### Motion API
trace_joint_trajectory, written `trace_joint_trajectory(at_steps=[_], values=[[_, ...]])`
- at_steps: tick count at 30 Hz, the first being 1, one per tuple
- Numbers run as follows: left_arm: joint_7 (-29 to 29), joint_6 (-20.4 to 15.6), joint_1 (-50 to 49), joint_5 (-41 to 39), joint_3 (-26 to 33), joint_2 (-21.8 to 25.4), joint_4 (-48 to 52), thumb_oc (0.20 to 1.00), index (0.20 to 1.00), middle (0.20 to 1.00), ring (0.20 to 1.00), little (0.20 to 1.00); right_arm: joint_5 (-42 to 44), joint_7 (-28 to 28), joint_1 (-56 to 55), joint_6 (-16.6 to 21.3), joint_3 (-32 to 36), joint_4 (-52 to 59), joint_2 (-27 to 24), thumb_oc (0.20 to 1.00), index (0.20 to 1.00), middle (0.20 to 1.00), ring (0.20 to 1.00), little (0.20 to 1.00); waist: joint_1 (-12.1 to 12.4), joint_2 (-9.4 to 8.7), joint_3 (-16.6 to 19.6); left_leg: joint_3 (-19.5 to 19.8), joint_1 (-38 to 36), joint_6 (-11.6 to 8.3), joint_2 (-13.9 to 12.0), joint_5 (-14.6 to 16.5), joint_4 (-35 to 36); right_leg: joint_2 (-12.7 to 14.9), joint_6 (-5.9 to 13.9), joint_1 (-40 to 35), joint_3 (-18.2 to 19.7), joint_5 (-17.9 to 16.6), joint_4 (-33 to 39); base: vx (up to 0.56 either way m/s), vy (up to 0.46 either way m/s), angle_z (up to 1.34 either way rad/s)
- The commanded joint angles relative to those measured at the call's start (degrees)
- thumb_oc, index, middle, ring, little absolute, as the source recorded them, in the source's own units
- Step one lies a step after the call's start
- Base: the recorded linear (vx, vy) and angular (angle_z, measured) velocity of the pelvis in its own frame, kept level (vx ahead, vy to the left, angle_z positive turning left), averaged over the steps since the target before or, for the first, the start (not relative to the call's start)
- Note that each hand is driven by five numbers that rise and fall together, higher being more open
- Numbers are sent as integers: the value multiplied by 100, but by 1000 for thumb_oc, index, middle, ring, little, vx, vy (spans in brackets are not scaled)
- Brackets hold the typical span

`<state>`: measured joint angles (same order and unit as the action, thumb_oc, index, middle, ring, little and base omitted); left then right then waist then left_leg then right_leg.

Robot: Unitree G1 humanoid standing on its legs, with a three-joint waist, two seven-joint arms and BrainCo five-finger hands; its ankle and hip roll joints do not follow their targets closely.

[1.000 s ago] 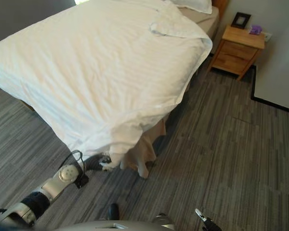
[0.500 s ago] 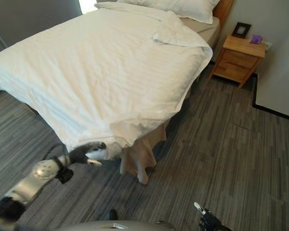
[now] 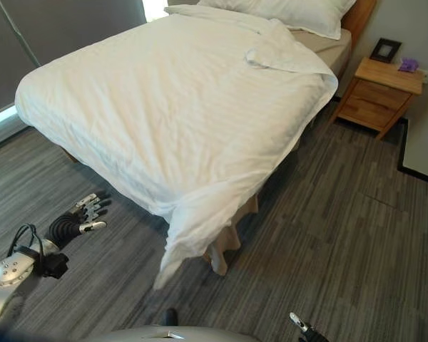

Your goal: Making the bed.

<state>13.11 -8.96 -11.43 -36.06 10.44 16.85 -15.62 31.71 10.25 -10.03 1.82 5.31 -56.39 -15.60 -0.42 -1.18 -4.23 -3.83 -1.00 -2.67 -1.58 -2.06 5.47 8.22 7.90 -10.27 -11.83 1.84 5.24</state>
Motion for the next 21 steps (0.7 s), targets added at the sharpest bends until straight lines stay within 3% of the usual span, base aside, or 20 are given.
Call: trace_joint_trajectory(at_steps=[1, 5, 10, 21], values=[[-968, -616, 189, -541, 294, -4, 39, 1000, 1000, 1000, 1000, 1000, 339, -272, 227, 487, 70, 598, 21, 1000, 1000, 1000, 1000, 1000, 85, -255, -44, 114, -184, 57, 54, 173, -47, 54, 147, 356, 214, -194, -193, 26, -14, 4], [-1494, -871, 169, -1264, 368, -634, -85, 1000, 1000, 1000, 1000, 1000, 244, -526, 217, 606, -88, 1664, 54, 1000, 1000, 1000, 1000, 1000, 137, -321, -40, 121, -188, 71, 46, 181, -47, 52, 136, 295, 175, -189, -153, 18, -19, 6], [-1773, -920, 121, -1620, 224, -890, -100, 1000, 1000, 1000, 1000, 1000, 169, -723, 213, 737, -258, 2699, 93, 1000, 1000, 1000, 1000, 1000, 187, -355, -43, 166, -187, 90, 63, 170, -47, 43, 134, 250, 125, -180, -134, 5, -10, 5], [-1886, -1036, 183, -1618, 320, -834, -110, 1000, 1000, 1000, 1000, 1000, 43, -931, 111, 939, -248, 3783, 179, 1000, 1000, 1000, 1000, 1000, 213, -348, -47, 214, -185, 97, 68, 170, -47, 50, 121, 205, 81, -175, -108, 1, -1, 0]])
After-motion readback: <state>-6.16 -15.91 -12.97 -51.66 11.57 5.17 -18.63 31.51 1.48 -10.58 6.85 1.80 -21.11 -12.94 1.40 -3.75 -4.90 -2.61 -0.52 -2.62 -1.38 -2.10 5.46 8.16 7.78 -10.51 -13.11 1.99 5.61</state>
